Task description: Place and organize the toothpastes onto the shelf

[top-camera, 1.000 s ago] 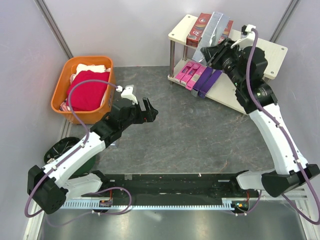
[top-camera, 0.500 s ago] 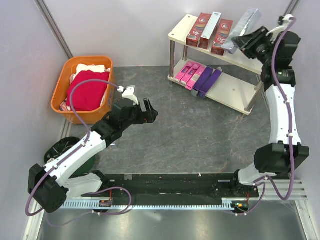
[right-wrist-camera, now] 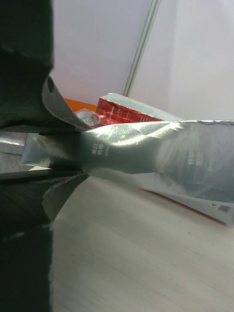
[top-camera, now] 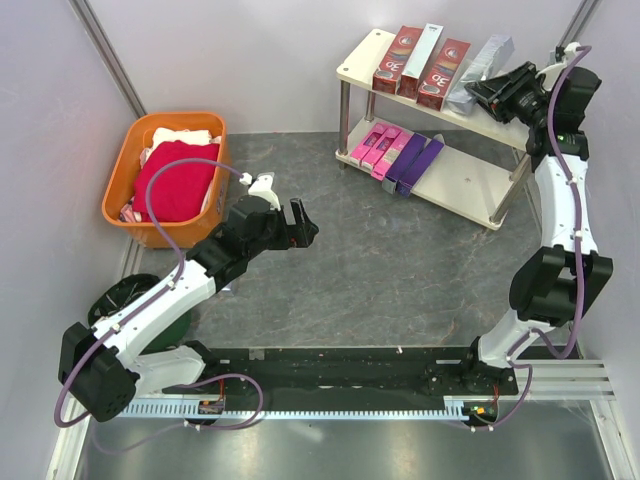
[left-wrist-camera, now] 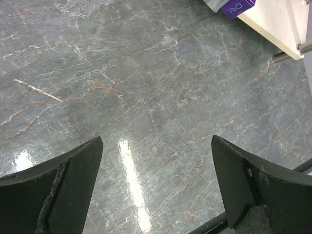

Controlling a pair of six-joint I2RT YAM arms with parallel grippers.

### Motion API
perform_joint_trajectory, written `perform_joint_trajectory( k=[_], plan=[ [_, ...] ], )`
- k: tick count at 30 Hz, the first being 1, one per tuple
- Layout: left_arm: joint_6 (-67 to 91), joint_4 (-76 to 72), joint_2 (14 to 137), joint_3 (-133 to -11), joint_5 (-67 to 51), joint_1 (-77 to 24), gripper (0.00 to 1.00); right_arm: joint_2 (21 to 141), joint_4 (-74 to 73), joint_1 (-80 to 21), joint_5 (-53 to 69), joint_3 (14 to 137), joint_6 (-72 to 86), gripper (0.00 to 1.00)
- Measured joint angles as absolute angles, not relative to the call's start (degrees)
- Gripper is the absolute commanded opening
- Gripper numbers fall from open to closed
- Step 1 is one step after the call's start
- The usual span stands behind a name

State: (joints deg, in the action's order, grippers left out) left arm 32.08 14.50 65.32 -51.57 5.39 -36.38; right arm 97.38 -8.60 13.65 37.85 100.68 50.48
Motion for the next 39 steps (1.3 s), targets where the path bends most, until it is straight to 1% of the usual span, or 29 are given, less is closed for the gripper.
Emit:
perform_joint_trajectory(
  k=[3, 5, 6, 7, 9, 10, 12, 13, 15, 16, 19, 28, 33, 39],
  plan=[
    [32.08, 14.50, 65.32, -51.57, 5.34, -36.38, 1.00, 98.15, -7.51, 13.76, 38.85, 100.68, 51.75, 0.37],
    [32.05, 14.50, 65.32, -51.57, 5.32, -36.38, 1.00, 98.17, -7.29, 13.78, 39.03, 100.64, 51.83, 0.42],
    [32.08, 14.50, 65.32, -51.57, 5.30, -36.38, 1.00, 98.15, -7.31, 13.78, 39.09, 100.62, 51.81, 0.46],
    [32.08, 14.50, 65.32, -51.57, 5.28, -36.38, 1.00, 98.17, -7.25, 13.78, 39.13, 100.44, 51.88, 0.57],
    [32.08, 14.50, 65.32, -51.57, 5.19, -36.38, 1.00, 98.17, -6.79, 13.78, 39.27, 99.92, 51.75, 0.64],
    [32.05, 14.50, 65.34, -51.57, 5.13, -36.38, 1.00, 98.17, -6.61, 13.78, 39.40, 99.68, 51.99, 0.71],
    [32.08, 14.50, 65.36, -51.57, 4.82, -36.38, 1.00, 97.97, -5.58, 13.85, 39.72, 99.59, 52.14, 0.78],
    [32.08, 14.50, 65.39, -51.57, 4.69, -36.38, 1.00, 97.89, -5.26, 13.85, 39.64, 99.57, 51.46, 0.84],
    [32.08, 14.50, 65.49, -51.57, 4.40, -36.38, 1.00, 97.41, -5.02, 13.87, 39.51, 99.53, 50.74, 0.89],
    [32.08, 14.50, 65.54, -51.57, 4.38, -36.38, 1.00, 97.08, -5.19, 13.85, 38.94, 99.53, 49.82, 0.94],
    [32.08, 14.50, 65.73, -51.57, 4.36, -36.38, 1.00, 96.09, -6.35, 13.89, 37.26, 99.44, 47.51, 0.98],
    [32.01, 14.96, 66.30, -51.59, 4.67, -36.38, 1.00, 91.66, -9.30, 14.37, 32.27, 96.23, 43.77, 0.98],
    [31.38, 17.69, 69.21, -53.30, 6.37, -35.86, 1.00, 84.62, -11.18, 13.23, 29.91, 90.28, 42.50, 0.98],
    [30.98, 20.97, 74.15, -55.16, 8.08, -33.34, 1.00, 73.82, -12.08, 7.51, 28.05, 81.97, 40.42, 0.98]
  ],
)
